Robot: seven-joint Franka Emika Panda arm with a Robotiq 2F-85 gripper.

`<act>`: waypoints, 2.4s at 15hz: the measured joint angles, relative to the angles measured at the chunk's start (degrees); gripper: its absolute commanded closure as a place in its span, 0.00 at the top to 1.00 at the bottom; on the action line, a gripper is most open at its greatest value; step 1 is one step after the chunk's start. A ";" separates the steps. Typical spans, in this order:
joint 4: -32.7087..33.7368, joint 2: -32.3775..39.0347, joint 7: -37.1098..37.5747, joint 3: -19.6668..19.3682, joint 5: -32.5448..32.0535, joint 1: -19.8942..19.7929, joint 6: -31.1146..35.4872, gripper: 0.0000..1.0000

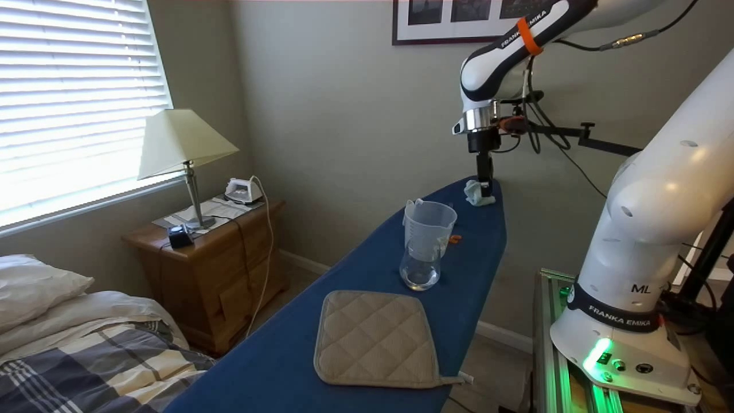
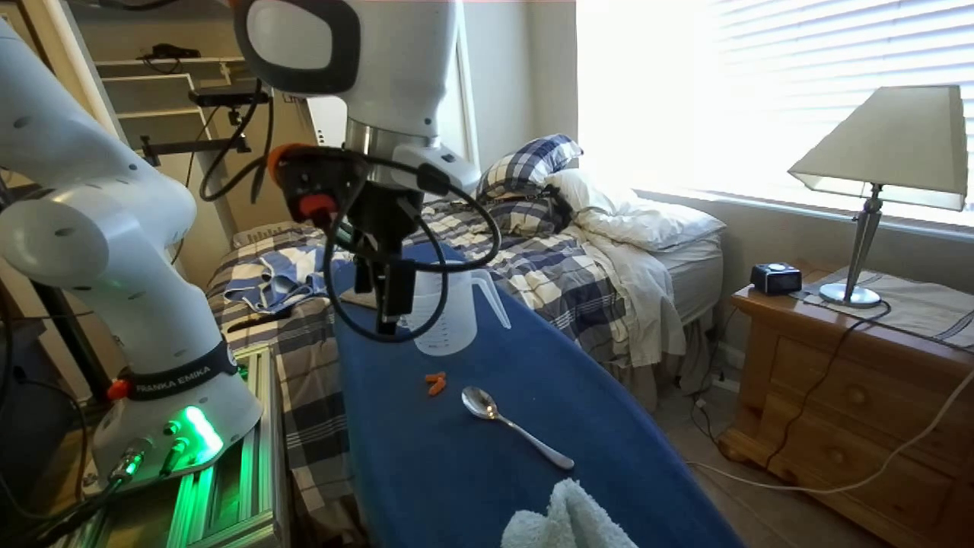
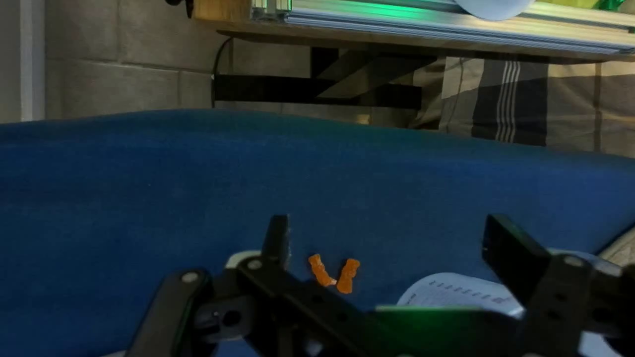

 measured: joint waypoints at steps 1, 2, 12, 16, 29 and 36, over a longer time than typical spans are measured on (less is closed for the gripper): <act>-1.12 0.20 -0.88 -0.25 -0.02 -0.33 1.54 1.00; -2.26 0.41 -1.73 -0.46 -0.06 -0.68 3.26 1.00; -9.61 4.32 -6.46 -1.02 0.24 -1.34 17.52 1.00; -9.64 4.80 -6.24 -0.78 0.26 -1.35 17.61 1.00; -11.46 8.91 -21.95 -0.85 11.17 -0.41 27.80 1.00; -11.46 12.09 -32.95 -0.80 21.89 0.31 30.44 0.94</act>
